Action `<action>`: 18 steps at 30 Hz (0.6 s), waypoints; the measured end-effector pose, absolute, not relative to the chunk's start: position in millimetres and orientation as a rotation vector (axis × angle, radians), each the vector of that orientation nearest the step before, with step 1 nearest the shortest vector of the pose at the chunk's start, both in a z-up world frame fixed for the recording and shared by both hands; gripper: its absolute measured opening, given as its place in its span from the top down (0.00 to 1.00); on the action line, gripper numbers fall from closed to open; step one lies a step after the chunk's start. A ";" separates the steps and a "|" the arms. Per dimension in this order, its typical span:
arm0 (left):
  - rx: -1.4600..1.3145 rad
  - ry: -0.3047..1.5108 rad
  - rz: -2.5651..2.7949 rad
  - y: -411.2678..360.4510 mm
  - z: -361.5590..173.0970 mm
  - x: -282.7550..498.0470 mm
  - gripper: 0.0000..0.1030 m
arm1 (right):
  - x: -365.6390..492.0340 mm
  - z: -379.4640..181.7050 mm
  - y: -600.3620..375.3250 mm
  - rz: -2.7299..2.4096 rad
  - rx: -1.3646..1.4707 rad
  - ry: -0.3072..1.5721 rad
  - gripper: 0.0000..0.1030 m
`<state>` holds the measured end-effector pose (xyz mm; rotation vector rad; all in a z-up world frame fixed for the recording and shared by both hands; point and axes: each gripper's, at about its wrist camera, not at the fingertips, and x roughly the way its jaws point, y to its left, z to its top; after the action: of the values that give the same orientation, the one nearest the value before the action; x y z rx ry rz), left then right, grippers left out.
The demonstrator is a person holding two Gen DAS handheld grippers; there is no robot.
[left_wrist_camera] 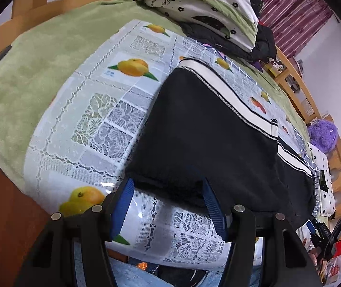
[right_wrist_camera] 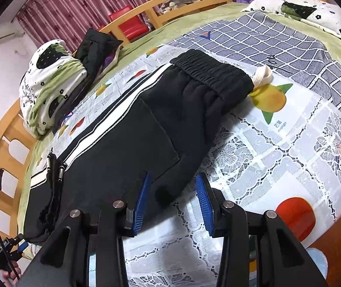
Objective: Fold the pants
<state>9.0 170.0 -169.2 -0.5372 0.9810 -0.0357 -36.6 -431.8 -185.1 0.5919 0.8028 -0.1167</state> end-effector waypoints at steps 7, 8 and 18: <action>-0.628 0.954 -0.075 175.1 -184.4 8.8 0.36 | -44.2 -187.4 -440.9 -0.128 0.607 0.799 0.61; -0.659 0.948 -0.074 177.3 -187.6 10.2 0.36 | -46.0 -185.8 -441.7 -0.129 0.604 0.795 0.61; -0.762 0.817 0.059 192.1 -190.0 -12.6 0.35 | -46.1 -156.7 -423.0 -0.108 0.455 0.767 0.61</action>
<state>-12.6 192.1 -190.0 -0.7622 0.8171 0.0595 -46.1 -423.0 -156.7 0.4551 0.7674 -0.1076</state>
